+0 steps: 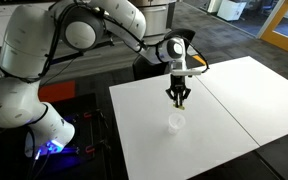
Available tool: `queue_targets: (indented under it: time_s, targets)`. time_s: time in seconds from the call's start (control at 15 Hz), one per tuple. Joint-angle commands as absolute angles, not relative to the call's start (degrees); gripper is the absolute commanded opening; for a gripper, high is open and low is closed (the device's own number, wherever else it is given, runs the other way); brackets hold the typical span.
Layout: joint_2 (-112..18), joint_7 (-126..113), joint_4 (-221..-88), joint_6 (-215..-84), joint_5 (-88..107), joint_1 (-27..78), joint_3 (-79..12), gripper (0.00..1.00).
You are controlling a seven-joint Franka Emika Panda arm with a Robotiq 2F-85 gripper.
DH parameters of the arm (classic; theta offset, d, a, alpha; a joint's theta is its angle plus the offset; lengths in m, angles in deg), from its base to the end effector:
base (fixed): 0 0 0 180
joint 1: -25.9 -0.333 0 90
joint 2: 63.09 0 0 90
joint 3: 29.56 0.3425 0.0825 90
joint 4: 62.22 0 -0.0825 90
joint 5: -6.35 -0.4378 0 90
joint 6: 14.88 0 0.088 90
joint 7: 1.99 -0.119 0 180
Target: Put the yellow marker inside the clear cup then take it out of the cup
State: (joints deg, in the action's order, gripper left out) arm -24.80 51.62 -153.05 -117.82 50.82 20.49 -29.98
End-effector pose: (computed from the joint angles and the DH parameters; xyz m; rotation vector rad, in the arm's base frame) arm 0.7158 -0.0046 0.2146 1.9416 1.6154 -0.9156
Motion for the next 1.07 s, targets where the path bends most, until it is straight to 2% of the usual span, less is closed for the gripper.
queue_targets:
  time_s: [0.0,1.0]
  targets:
    - [-26.6,52.1,-155.3,-113.4,54.6,19.8,-29.3,0.05]
    - [-19.6,52.4,-152.4,-115.8,63.5,22.4,-28.7,0.05]
